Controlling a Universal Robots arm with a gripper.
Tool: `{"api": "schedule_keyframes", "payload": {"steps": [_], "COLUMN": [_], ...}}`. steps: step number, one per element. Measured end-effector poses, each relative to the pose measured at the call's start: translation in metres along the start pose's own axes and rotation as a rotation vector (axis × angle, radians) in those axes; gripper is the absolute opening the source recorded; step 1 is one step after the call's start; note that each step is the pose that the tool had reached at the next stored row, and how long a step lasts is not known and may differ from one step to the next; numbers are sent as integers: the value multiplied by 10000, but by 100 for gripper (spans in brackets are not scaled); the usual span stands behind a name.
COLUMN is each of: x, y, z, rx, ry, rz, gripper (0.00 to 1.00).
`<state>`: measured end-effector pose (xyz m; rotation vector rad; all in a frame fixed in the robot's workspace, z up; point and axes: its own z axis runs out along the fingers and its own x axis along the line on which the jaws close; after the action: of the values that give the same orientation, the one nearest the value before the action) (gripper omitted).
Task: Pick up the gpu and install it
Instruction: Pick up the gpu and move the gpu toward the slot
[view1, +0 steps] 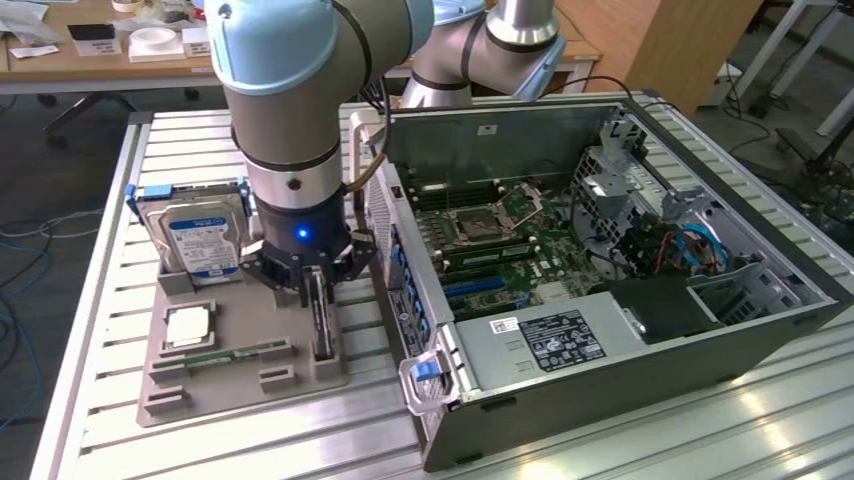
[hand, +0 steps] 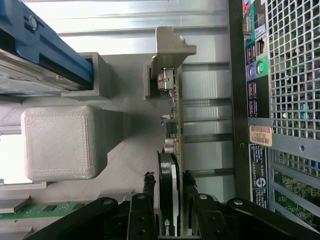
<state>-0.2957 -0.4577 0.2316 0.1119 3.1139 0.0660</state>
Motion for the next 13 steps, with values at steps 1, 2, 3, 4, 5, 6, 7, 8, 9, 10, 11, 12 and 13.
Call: {"api": "schedule_keyframes", "payload": {"steps": [1, 2, 3, 4, 5, 6, 7, 8, 9, 10, 11, 12, 13], "x": [1, 2, 2, 2, 1, 2, 1, 1, 1, 1, -1, -3, -3], "y": [6, 14, 16, 16, 16, 16, 15, 14, 14, 14, 13, 13, 13], "z": [3, 5, 6, 6, 6, 6, 7, 7, 7, 7, 7, 7, 7], "rx": [-2, -3, -4, -4, -4, -2, -3, -4, -3, -3, -3, -3, -3], "ry": [-2, -2, -2, -2, -2, -1, -1, -2, -1, -1, -1, -1, -1], "rz": [2, 3, 2, 1, 1, 0, 0, 1, 1, 1, 0, 1, 1], "gripper": [36, 36, 36, 36, 36, 36, 36, 36, 36, 36, 36, 36, 36]}}
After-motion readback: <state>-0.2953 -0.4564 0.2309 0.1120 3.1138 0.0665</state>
